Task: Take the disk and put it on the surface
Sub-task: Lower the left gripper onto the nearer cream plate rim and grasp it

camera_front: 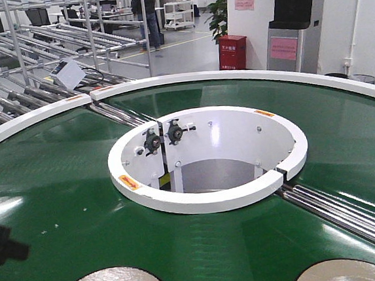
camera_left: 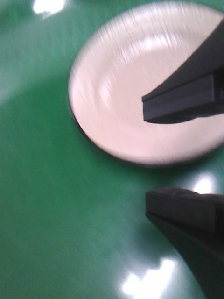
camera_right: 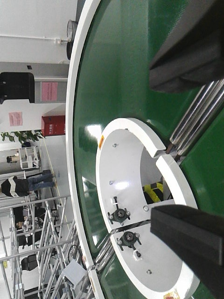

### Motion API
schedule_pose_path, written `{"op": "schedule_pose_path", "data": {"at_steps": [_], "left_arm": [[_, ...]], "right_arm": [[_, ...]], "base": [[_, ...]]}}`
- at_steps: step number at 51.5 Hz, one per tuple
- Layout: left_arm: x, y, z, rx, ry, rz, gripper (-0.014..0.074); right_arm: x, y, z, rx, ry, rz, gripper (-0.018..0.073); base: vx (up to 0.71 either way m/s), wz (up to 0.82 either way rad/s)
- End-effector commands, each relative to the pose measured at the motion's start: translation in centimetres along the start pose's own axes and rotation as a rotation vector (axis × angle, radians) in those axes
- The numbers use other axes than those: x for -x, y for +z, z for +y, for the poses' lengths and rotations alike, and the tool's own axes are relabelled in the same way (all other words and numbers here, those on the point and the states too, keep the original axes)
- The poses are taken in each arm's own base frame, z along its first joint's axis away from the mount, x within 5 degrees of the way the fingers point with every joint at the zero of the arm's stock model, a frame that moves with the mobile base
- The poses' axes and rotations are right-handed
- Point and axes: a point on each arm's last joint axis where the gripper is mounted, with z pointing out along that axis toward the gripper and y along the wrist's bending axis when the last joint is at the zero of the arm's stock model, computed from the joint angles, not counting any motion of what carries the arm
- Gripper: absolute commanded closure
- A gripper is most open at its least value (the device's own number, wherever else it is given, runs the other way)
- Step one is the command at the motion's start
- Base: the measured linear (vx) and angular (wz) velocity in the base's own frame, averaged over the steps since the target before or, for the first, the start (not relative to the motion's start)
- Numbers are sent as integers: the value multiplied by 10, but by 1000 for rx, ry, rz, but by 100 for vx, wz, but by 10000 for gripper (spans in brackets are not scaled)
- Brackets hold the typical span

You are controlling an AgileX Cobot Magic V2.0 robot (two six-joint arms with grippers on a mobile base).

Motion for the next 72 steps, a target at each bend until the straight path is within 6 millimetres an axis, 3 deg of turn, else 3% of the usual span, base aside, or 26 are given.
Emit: {"op": "schedule_pose_path", "data": {"at_steps": [1,11,23,44,52,59,72], "left_arm": [[-2,-8,5,11,-9,-31,159],[-7,25,14,-130,-7,35,159],[-11,55,24,-160,-26,99,159],[-21,110,-9,-255,67,253,169],[-26,124,-23,-296,116,302,310],[-24,124,-28,-322,88,275,599],[-7,107,-42,-432,41,180,606]], "right_arm": [[17,-1,2,9,-6,-97,19],[10,2,11,61,-90,-47,19],[10,2,14,73,-161,-48,19],[10,2,14,73,-161,-48,19],[10,2,14,73,-161,-48,19],[10,2,14,73,-161,-48,19],[10,2,14,72,-161,-45,20]], "base": [[0,0],[0,0],[0,0],[0,0],[0,0],[0,0],[0,0]]}}
